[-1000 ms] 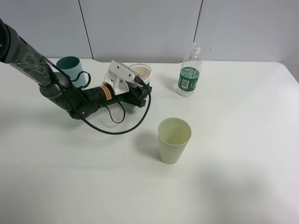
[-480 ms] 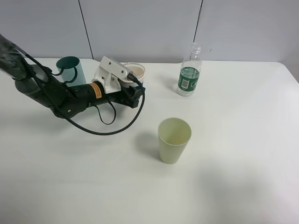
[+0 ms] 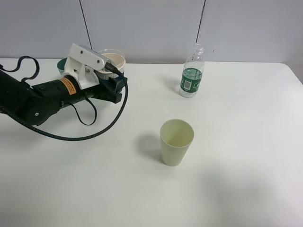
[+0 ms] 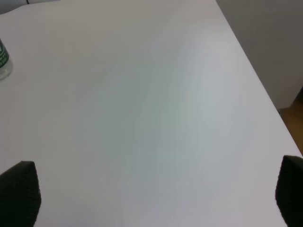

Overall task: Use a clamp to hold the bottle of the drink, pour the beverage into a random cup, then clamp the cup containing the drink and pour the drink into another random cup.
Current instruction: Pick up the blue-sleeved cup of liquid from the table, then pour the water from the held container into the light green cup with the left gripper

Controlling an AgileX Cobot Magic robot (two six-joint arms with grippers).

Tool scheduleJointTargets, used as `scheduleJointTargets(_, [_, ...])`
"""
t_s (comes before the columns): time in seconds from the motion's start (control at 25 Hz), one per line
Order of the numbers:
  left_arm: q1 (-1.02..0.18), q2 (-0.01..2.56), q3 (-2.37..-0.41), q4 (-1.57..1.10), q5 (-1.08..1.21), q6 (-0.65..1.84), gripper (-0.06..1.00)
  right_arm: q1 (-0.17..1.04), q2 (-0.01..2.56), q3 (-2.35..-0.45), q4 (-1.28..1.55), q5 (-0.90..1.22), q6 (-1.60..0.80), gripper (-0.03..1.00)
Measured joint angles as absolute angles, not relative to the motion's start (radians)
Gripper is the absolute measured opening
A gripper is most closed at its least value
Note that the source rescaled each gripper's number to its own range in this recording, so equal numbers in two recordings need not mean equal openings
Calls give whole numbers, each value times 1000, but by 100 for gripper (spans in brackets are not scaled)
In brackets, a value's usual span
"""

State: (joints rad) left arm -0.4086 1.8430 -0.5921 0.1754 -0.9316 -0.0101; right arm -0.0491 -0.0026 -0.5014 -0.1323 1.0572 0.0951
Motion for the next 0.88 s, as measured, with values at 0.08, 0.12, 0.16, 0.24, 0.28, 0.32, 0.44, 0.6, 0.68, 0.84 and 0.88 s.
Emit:
scheduleJointTargets(0.08, [-411, 1802, -548, 125, -932, 15, 6, -49, -3, -501, -132, 1057, 95, 100])
scheduleJointTargets(0.12, [-415, 1780, -531, 94, -930, 35, 6, -49, -3, -501, -132, 1057, 95, 100])
scheduleJointTargets(0.16, [-424, 1762, -513, 61, -923, 58, 6, -49, -3, -501, -132, 1057, 95, 100])
scheduleJointTargets(0.24, [-449, 1723, -488, 0, -900, 109, 6, -49, -3, -501, -132, 1057, 95, 100])
scheduleJointTargets(0.28, [-466, 1706, -481, -43, -887, 142, 6, -49, -3, -501, -132, 1057, 95, 100])
scheduleJointTargets(0.32, [-486, 1693, -475, -87, -880, 169, 6, -49, -3, -501, -132, 1057, 95, 100])
scheduleJointTargets(0.44, [-549, 1658, -469, -210, -847, 274, 6, -49, -3, -501, -132, 1057, 95, 100])
scheduleJointTargets(0.6, [-639, 1632, -468, -356, -828, 398, 6, -49, -3, -501, -132, 1057, 95, 100])
scheduleJointTargets(0.68, [-684, 1618, -468, -416, -828, 448, 6, -49, -3, -501, -132, 1057, 95, 100])
scheduleJointTargets(0.84, [-776, 1593, -468, -523, -828, 549, 6, -49, -3, -501, -132, 1057, 95, 100])
scheduleJointTargets(0.88, [-799, 1589, -468, -549, -828, 574, 6, -49, -3, -501, -132, 1057, 95, 100])
